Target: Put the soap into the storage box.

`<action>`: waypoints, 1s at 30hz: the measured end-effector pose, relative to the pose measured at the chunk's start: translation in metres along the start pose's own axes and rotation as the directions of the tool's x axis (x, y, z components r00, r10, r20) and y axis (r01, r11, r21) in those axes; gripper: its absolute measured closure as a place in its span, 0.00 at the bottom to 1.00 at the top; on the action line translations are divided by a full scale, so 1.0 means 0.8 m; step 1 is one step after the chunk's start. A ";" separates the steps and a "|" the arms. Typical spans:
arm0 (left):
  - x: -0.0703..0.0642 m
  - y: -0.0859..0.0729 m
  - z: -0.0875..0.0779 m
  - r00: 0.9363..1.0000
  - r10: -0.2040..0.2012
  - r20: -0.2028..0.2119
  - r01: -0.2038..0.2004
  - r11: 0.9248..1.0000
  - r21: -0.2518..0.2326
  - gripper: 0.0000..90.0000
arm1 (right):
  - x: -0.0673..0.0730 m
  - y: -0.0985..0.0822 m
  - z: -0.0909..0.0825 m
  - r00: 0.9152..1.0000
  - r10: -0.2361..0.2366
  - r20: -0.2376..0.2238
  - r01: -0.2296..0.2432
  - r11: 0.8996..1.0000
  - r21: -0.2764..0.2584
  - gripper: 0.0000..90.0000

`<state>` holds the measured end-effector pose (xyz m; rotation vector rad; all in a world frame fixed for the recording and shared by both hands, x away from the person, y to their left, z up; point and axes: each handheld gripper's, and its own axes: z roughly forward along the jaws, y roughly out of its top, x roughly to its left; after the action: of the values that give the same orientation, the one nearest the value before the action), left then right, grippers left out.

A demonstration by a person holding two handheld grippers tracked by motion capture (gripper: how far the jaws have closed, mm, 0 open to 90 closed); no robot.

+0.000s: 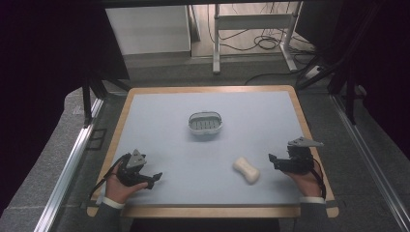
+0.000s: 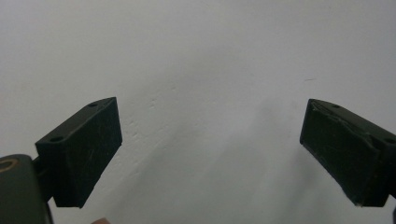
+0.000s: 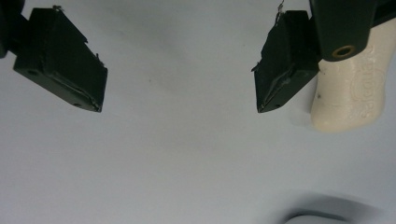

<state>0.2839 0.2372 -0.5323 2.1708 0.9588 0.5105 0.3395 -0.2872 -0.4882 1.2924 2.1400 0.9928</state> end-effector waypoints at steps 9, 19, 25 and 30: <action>0.000 0.000 0.000 1.000 0.001 -0.002 -0.001 1.000 0.002 0.07 | -0.003 0.002 -0.007 1.000 -0.004 0.000 0.004 1.000 -0.003 0.19; 0.000 0.000 0.000 1.000 0.005 -0.002 -0.005 1.000 0.007 0.07 | 0.006 0.010 -0.017 0.999 -0.050 -0.023 0.050 0.999 0.007 0.20; -0.001 0.000 0.003 1.000 0.009 0.002 -0.009 1.000 0.017 0.07 | 0.014 0.015 -0.020 0.995 -0.086 -0.054 0.088 0.995 0.040 0.20; -0.001 0.000 0.003 1.000 0.008 0.004 -0.008 1.000 0.019 0.07 | 0.021 0.019 -0.020 0.993 -0.098 -0.071 0.101 0.994 0.043 0.20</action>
<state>0.2846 0.2355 -0.5342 2.1921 0.9570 0.5033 0.3291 -0.2734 -0.4665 1.1760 2.2686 0.9649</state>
